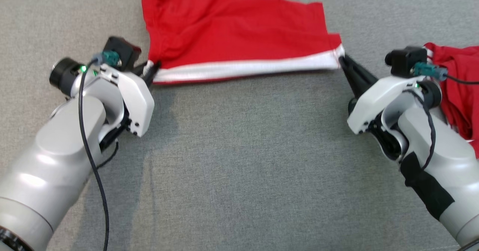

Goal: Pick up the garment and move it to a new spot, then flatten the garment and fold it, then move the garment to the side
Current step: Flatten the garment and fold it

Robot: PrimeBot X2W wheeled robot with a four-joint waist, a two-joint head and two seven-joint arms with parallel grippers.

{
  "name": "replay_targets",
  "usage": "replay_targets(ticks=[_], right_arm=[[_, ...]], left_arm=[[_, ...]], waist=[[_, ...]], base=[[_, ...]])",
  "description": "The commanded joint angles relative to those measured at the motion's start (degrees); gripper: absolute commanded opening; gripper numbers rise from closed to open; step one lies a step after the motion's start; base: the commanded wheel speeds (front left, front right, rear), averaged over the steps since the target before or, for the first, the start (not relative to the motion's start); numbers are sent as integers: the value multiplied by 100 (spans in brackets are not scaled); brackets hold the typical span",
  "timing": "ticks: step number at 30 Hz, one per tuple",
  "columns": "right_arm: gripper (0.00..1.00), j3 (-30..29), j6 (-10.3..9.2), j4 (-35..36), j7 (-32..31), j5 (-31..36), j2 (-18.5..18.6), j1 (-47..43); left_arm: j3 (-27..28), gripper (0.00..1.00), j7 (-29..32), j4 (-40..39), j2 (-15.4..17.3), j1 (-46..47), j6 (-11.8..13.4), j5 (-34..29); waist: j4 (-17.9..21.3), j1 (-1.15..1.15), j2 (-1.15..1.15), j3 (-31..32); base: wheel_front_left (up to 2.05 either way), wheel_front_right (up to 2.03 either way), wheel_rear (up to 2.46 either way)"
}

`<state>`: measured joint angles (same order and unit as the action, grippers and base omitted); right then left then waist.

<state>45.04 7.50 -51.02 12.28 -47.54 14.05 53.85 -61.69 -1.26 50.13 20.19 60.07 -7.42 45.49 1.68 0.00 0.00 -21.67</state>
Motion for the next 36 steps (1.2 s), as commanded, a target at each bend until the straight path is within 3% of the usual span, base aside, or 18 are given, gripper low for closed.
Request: replay_targets(ticks=[1,13,22,28,36], right_arm=[[0,134,-3,-81,-67,-137,64,-132],[0,1056,-3,29,-487,-1182,498,-686],[0,1684,-3,643,-1081,-2004,1081,-1128],[0,2022,-3,1153,-1457,-2478,1535,-1336],[0,2513,-3,2047,-1998,-2885,2167,-1727]], left_arm=[[-63,0,-61,35,20,-152,-4,55],[-269,0,-551,326,-198,-976,-4,343],[-313,0,-818,228,-304,-1688,-4,668],[-413,0,-909,-217,-231,-2194,-5,920],[-703,0,-912,-1287,248,-3014,-5,1393]], waist=[[47,0,0,185],[36,0,0,876],[-34,0,0,1427],[-73,0,0,1689],[-44,0,0,2113]], base=[[0,0,0],[0,0,0],[0,0,0],[0,0,0],[0,0,0]])
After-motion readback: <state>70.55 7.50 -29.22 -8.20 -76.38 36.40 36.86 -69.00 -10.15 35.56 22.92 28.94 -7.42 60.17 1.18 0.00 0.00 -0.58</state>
